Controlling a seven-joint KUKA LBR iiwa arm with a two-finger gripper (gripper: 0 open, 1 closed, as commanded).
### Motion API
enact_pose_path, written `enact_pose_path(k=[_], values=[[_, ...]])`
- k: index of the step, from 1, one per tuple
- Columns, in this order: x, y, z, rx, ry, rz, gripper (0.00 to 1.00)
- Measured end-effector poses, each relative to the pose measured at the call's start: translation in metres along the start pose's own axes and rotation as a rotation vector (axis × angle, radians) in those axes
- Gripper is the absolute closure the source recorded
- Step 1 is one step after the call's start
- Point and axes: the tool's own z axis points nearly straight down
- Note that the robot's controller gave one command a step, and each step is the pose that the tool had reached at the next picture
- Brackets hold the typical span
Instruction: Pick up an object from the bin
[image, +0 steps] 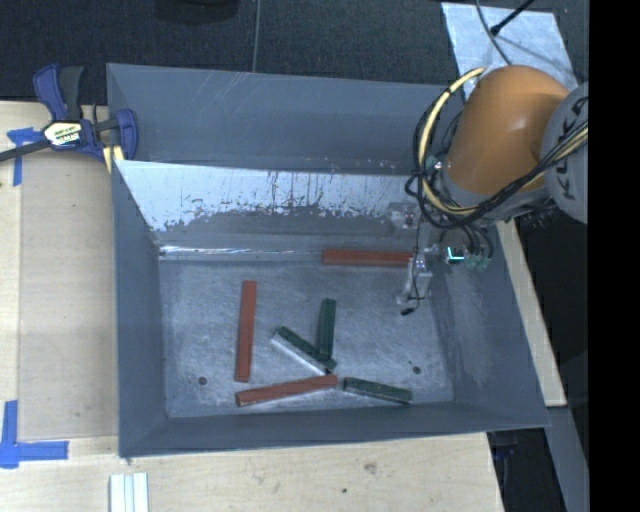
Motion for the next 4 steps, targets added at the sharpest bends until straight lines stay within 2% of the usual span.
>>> enact_pose_path(k=[1, 2, 3, 4], values=[[-0.011, 0.101, 0.095, 0.0, -0.006, -0.422, 0.0], [0.089, 0.119, 0.063, 0.001, -0.003, -0.696, 0.0], [0.116, 0.138, 0.107, 0.0, -0.003, -0.689, 0.0], [0.071, 0.103, 0.047, 0.005, -0.015, -0.678, 0.0]])
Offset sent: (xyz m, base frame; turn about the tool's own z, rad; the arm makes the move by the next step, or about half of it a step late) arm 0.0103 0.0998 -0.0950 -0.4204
